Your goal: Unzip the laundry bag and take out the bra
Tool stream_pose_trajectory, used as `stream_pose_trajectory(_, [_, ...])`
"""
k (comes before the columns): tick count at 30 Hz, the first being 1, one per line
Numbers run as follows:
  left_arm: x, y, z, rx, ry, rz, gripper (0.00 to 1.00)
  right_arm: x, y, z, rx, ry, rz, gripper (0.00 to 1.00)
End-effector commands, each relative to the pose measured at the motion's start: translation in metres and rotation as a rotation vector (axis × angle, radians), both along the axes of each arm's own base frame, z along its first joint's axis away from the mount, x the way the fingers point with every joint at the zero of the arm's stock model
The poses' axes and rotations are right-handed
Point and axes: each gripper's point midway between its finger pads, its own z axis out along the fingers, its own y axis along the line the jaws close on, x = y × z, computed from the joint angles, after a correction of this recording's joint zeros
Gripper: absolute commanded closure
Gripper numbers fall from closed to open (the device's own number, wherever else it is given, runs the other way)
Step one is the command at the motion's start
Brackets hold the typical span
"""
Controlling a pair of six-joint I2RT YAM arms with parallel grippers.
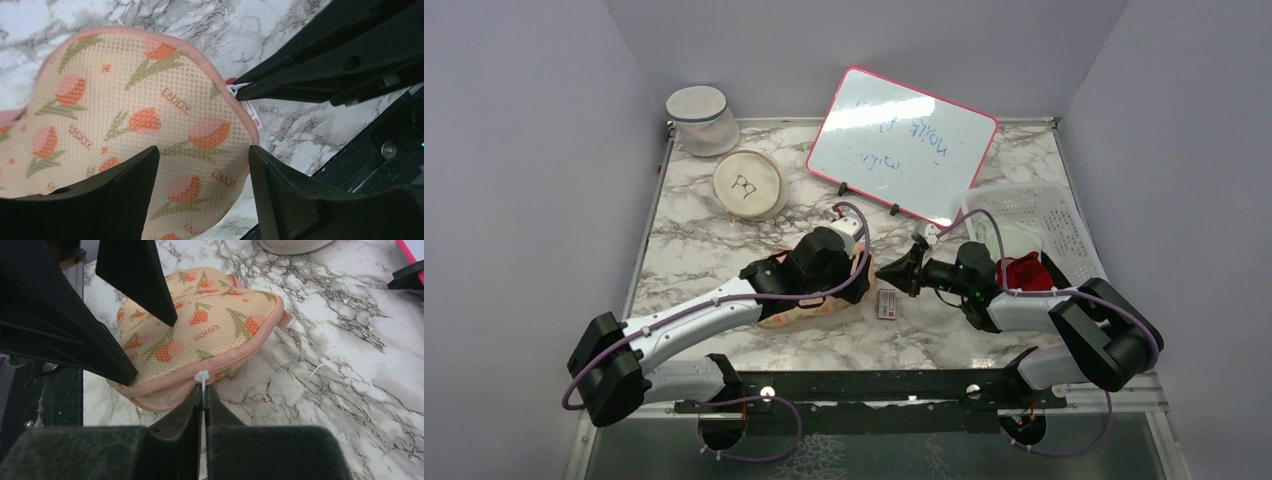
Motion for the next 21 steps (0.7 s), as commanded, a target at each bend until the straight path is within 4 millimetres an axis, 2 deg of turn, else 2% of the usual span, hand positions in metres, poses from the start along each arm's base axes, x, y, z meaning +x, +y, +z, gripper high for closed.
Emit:
stream_pose_trajectory(1, [0.018,-0.013,0.005,-0.103,0.084,0.209,0.41,0.0,0.007,0.009,0.012,-0.03,0.041,0.98])
stream_pose_trajectory(6, [0.021,-0.023,-0.004,-0.09,0.117,0.208,0.42,0.002,0.008,0.007,0.004,-0.012,0.04,0.99])
stream_pose_trajectory(10, [0.019,-0.029,-0.009,-0.088,0.14,0.185,0.33,0.001,0.009,0.006,0.004,-0.006,0.046,0.99])
stream_pose_trajectory(13, [0.02,-0.031,-0.01,-0.088,0.136,0.181,0.32,0.001,0.009,0.006,0.005,-0.002,0.05,0.98])
stream_pose_trajectory(21, [0.018,-0.024,-0.016,-0.044,0.12,0.159,0.73,0.002,0.008,0.006,0.003,-0.001,0.04,0.99])
